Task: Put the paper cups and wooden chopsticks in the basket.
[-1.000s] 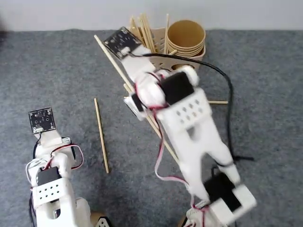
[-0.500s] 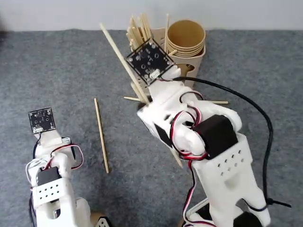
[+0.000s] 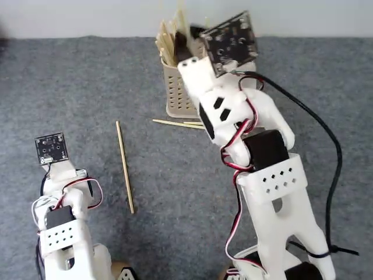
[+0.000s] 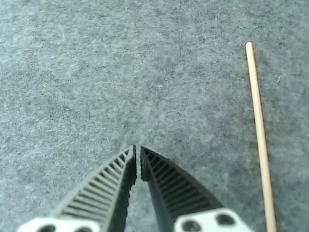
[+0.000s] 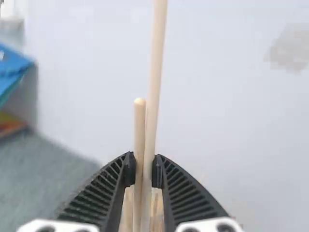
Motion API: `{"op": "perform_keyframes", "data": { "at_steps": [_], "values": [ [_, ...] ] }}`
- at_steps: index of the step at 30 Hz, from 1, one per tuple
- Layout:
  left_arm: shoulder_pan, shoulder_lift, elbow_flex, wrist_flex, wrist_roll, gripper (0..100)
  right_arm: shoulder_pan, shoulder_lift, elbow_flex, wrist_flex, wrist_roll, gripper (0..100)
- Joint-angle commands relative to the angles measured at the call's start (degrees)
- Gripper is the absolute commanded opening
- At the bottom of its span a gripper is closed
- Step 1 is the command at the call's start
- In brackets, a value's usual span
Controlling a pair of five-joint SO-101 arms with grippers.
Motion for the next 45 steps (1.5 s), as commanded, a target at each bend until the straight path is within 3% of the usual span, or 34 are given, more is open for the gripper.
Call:
{"op": "perform_keyframes", "data": {
  "at_steps": [1, 13, 27, 33, 38, 45],
  "values": [
    [-0.18, -1.05, -0.57, -1.32, -0.88, 2, 1.36, -1.71, -0.44, -10.77, -2.37, 0.8],
    [-0.18, -1.05, -0.57, -1.32, -0.88, 2, 4.26, 11.30, -0.53, -21.93, -2.64, 0.8],
    [-0.18, -1.05, -0.57, -1.32, -0.88, 2, 6.02, 27.38, -0.26, -21.58, -2.90, 3.0],
    [-0.18, -1.05, -0.57, -1.32, -0.88, 2, 5.85, 27.03, -0.53, -17.01, -2.90, 21.2],
    [-0.18, -1.05, -0.57, -1.32, -0.88, 2, 5.85, 20.62, -0.62, -8.04, -5.01, 20.6],
    [-0.18, -1.05, -0.57, -1.32, -0.88, 2, 6.02, 6.90, -0.70, 17.27, -5.98, 20.6]
  ]
}}
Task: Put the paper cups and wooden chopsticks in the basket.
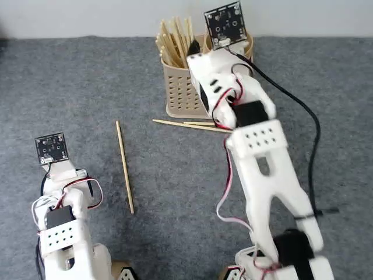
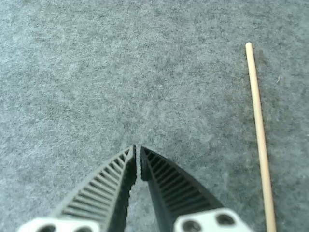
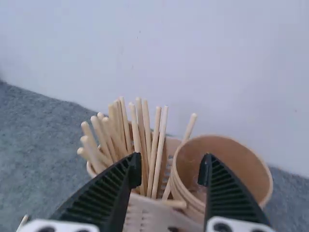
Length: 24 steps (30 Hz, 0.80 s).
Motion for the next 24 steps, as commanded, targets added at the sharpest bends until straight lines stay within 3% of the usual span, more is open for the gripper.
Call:
{"op": "perform_keyframes", "data": {
  "at_steps": [1, 7, 13, 24],
  "values": [
    [-0.18, -1.05, -0.57, -1.32, -0.88, 2, 0.57, -9.36, -0.88, 13.85, -0.44, 20.6],
    [-0.18, -1.05, -0.57, -1.32, -0.88, 2, 0.75, -14.99, -0.79, 32.75, 5.27, 20.5],
    [-0.18, -1.05, -0.57, -1.32, -0.88, 2, 0.75, -15.43, -0.53, 45.41, 11.16, 20.6],
    [-0.18, -1.05, -0.48, -1.32, -0.88, 2, 0.84, -11.30, 5.98, 55.16, 34.11, 20.7]
  ]
}}
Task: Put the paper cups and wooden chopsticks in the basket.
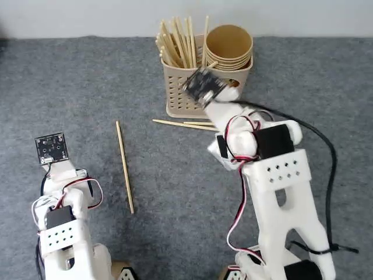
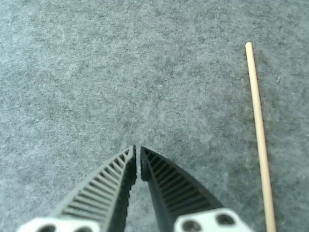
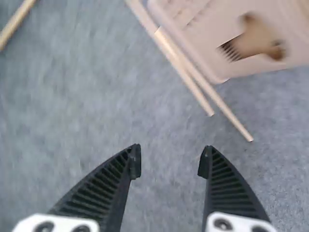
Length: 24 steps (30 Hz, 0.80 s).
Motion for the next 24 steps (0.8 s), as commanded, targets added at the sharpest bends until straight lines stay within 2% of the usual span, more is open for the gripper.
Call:
{"op": "perform_keyframes", "data": {
  "at_steps": [1, 4, 10, 21, 24],
  "values": [
    [-0.18, -1.05, -0.48, -1.32, -0.88, 2, 0.84, 2.07, 3.60, -0.22, 9.76, 20.7],
    [-0.18, -1.05, -0.48, -1.32, -0.88, 2, 0.84, 5.58, 7.03, -5.85, 16.62, 20.8],
    [-0.18, -1.05, -0.48, -1.32, -0.88, 2, 0.84, 14.46, 8.35, -17.80, 24.97, 20.8],
    [0.97, -1.05, 0.66, -3.16, -1.05, 2, 0.75, 32.40, 6.07, -35.12, 33.32, 20.8],
    [2.20, -1.05, 1.98, -4.92, -5.01, 2, 0.84, 36.62, 1.58, -35.47, 34.29, 20.8]
  ]
}}
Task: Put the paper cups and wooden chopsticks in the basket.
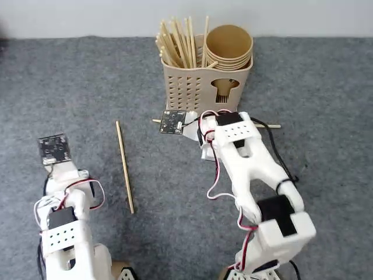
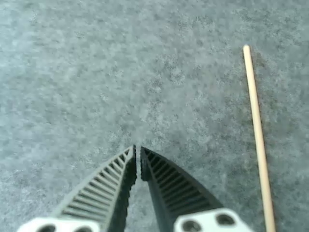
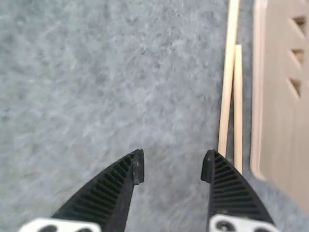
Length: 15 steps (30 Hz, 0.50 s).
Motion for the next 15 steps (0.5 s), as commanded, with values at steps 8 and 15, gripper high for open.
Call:
{"op": "perform_keyframes", "data": {
  "at_steps": [8, 15],
  "values": [
    [1.05, -1.05, 0.04, -2.64, -4.31, 2, 1.19, 16.31, -20.22, -1.19, 1.67, 20.8],
    [1.05, -1.05, 0.04, -2.64, -4.31, 2, 2.42, 25.89, -30.68, -1.10, 1.58, 20.8]
  ]
}}
